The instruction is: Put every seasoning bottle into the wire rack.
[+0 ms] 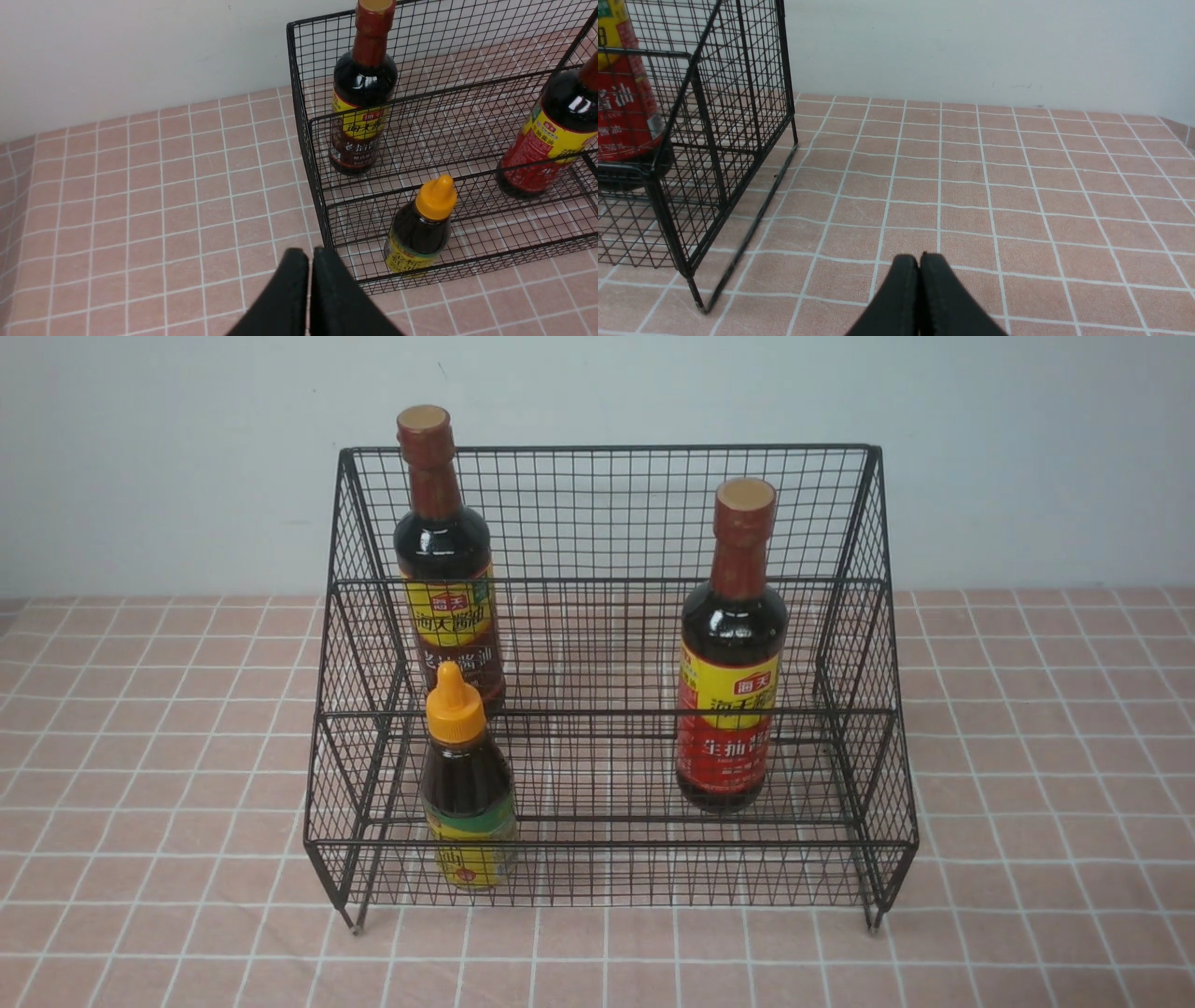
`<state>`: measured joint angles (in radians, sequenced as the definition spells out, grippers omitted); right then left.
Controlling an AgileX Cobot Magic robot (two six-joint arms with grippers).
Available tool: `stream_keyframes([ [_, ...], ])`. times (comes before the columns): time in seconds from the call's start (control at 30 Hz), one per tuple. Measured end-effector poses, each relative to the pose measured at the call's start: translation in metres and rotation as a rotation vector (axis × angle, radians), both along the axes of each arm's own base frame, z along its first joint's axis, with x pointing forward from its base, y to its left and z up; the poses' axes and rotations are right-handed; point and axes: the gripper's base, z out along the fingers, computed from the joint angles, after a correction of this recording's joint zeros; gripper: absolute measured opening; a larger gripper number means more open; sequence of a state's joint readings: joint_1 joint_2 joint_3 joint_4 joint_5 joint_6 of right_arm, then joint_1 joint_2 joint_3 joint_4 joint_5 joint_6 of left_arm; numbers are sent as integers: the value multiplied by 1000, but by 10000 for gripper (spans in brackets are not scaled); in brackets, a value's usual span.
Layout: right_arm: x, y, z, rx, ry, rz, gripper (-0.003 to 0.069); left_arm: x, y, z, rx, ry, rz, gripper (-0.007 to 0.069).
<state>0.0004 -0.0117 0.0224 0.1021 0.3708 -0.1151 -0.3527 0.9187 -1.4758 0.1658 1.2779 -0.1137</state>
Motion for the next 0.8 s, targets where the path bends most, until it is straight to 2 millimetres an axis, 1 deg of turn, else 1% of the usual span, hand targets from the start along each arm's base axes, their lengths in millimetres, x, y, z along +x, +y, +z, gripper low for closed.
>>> stream_keyframes([
  [0.53, 0, 0, 0, 0, 0, 0, -15, -1, 4, 1, 91, -24, -18, -7],
  [0.67, 0, 0, 0, 0, 0, 0, -15, -9, 7, -3, 99, -31, -24, -7],
  [0.73, 0, 0, 0, 0, 0, 0, -15, -22, 11, -12, 85, -49, -35, -7],
  [0.8, 0, 0, 0, 0, 0, 0, -15, -34, 13, -24, 58, -108, -54, -7],
])
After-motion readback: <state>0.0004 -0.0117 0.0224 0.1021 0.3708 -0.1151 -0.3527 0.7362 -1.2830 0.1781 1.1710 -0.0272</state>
